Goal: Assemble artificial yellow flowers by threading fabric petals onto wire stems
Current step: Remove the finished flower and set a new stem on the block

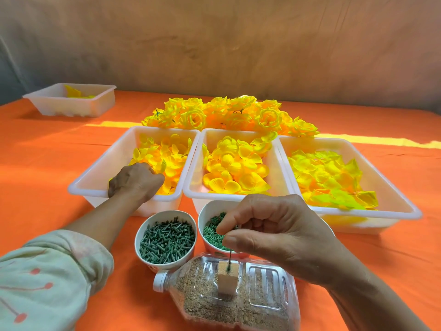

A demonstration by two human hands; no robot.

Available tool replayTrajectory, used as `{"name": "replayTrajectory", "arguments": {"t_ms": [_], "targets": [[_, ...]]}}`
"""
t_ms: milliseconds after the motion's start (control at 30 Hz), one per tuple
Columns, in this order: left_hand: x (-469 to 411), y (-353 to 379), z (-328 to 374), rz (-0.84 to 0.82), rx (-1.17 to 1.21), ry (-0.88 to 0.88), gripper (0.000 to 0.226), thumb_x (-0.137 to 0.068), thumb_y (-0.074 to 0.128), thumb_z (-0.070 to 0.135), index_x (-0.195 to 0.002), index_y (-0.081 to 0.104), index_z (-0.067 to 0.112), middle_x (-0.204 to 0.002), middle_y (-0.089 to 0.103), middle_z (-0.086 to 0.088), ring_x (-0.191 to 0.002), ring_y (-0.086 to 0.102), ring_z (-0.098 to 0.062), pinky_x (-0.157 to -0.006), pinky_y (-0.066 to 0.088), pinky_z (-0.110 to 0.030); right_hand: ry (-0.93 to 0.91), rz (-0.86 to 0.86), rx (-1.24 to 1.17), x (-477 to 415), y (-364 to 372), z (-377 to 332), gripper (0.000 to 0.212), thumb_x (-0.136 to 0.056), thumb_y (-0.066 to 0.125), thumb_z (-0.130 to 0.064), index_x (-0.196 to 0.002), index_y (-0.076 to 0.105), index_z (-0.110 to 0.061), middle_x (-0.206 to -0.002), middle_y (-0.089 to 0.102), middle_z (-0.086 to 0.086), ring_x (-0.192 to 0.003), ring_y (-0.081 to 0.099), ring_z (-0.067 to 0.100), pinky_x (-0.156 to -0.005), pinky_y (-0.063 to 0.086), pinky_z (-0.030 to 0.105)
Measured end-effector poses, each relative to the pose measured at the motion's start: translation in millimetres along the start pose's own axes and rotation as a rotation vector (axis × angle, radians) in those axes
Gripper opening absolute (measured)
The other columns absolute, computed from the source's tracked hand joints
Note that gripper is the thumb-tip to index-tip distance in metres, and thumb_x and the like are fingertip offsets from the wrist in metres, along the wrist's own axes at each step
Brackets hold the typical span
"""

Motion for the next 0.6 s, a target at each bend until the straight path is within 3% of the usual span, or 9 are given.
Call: {"name": "replayTrajectory", "arguments": {"t_ms": [167,600], "targets": [[0.3,-0.3,1.3,-0.007,0.007,0.004,0.025,-0.083,0.056,0.046,-0.093,0.068,0.026,-0.103,0.067,-0.011,-0.085,0.055,-0.032,-0.073,0.041,-0.033,-0.017,0.009,0.059,-1.6,-0.6,1.1,0.012,-0.078,0.074,-0.003,-0.084,0.077,-0.013,-0.074,0.069,-0.002,-0.066,0.064,0.002,-0.061,0.049,0.015],[-0.7,2.4,-0.2,-0.017,0.025,0.002,0.022,-0.082,0.055,0.045,-0.094,0.066,0.031,-0.105,0.067,-0.008,-0.094,0.059,-0.033,-0.077,0.043,-0.034,0.001,-0.008,-0.092,-0.3,0.3,2.3,0.013,-0.080,0.068,0.003,-0.085,0.074,-0.007,-0.072,0.072,-0.004,-0.066,0.069,0.004,-0.063,0.052,0.014]]}}
Point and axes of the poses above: each hand's wrist, its own x-axis away from the middle knuckle, its own y-axis out of the palm, z = x × y, the point moved 10 cm from there along -x, towards the middle knuckle
